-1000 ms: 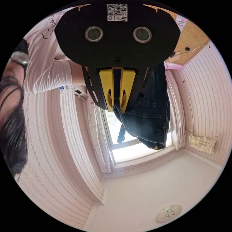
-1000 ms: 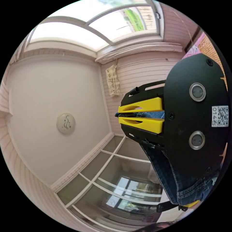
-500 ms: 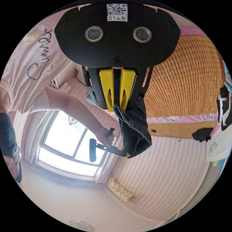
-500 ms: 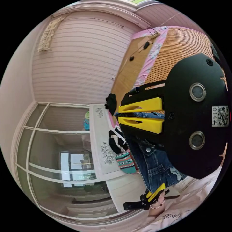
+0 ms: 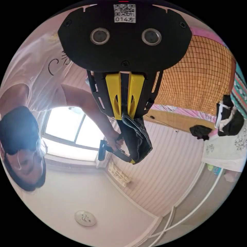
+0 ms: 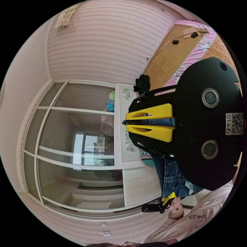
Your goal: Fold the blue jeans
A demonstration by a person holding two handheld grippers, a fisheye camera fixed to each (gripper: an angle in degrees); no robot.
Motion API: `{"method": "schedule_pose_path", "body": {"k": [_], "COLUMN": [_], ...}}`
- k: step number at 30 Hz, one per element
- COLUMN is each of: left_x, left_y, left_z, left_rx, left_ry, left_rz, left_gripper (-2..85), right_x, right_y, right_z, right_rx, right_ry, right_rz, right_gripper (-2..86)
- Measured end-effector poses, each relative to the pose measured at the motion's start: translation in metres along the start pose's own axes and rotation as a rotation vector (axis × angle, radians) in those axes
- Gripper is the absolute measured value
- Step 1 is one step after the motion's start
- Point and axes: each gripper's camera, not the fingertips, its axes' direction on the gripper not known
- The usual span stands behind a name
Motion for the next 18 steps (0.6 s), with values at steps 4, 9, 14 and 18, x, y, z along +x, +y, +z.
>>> {"method": "schedule_pose_path", "body": {"k": [4,9,14,18], "left_x": [-0.081,-0.175,-0.216,-0.235], "left_y": [-0.001,0.069,0.109,0.109], "left_z": [-0.043,-0.068,-0.063,-0.006], "left_rx": [-0.092,-0.276,-0.341,-0.456], "left_ry": [-0.492,-0.647,-0.666,-0.560], "left_rz": [-0.126,-0.418,-0.545,-0.526], "left_gripper": [4.3,5.0,4.9,5.5], "right_x": [-0.030,-0.051,-0.048,-0.072], "right_y": [0.042,0.210,0.351,0.428], "right_z": [0.131,0.184,0.114,0.061], "right_rx": [-0.181,-0.466,-0.662,-0.830], "right_ry": [-0.120,-0.087,0.034,0.103], "right_rz": [0.083,0.045,0.109,0.276], "right_gripper": [5.7,7.3,6.5,8.8]}}
